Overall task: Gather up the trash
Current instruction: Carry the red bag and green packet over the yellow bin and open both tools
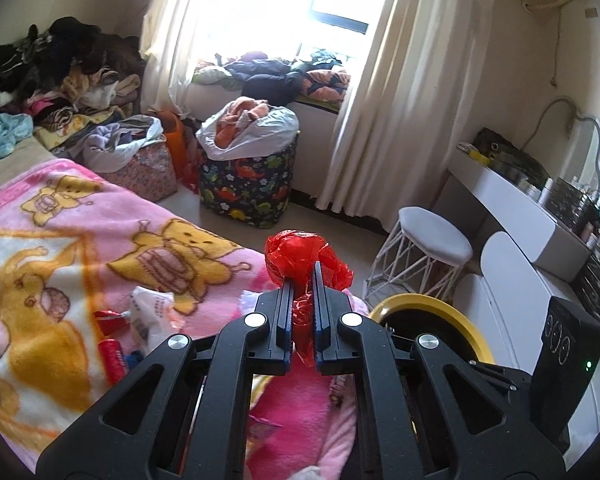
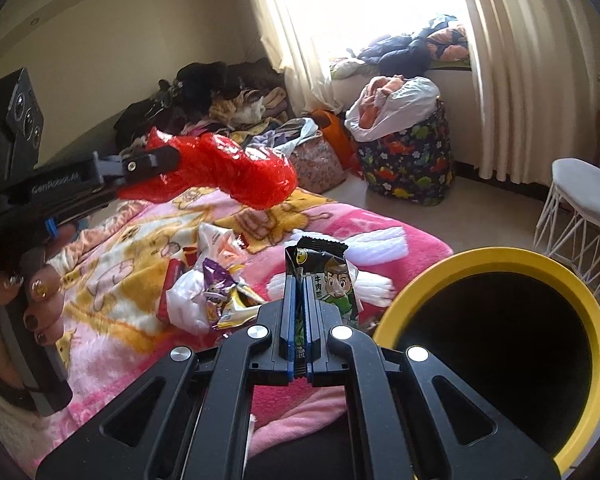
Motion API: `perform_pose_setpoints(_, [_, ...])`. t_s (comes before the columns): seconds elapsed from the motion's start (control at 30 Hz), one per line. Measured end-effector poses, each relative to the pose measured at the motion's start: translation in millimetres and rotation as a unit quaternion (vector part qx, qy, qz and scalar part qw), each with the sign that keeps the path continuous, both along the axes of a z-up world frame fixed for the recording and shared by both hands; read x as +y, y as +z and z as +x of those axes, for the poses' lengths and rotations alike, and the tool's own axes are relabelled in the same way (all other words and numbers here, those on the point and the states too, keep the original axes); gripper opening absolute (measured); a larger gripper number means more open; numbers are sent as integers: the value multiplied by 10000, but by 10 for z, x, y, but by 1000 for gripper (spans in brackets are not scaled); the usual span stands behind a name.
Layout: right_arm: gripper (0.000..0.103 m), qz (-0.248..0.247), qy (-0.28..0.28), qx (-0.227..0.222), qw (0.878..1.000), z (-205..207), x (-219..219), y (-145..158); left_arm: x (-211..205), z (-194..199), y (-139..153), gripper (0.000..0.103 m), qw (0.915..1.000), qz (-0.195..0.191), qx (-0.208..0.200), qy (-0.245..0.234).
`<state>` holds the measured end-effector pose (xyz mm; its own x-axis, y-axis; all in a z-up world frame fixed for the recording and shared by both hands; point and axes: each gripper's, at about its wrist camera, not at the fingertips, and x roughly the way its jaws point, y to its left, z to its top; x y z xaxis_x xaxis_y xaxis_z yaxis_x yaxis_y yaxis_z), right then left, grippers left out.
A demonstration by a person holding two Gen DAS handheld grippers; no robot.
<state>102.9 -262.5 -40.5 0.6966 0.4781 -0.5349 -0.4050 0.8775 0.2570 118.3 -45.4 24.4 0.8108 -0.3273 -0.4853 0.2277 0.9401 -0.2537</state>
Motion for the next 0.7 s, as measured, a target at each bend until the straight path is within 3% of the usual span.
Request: perform_pose_setpoints(0.7, [4, 406, -966, 162, 9944, 50, -815, -81, -834, -32, -245, 3, 9953, 288, 325, -861])
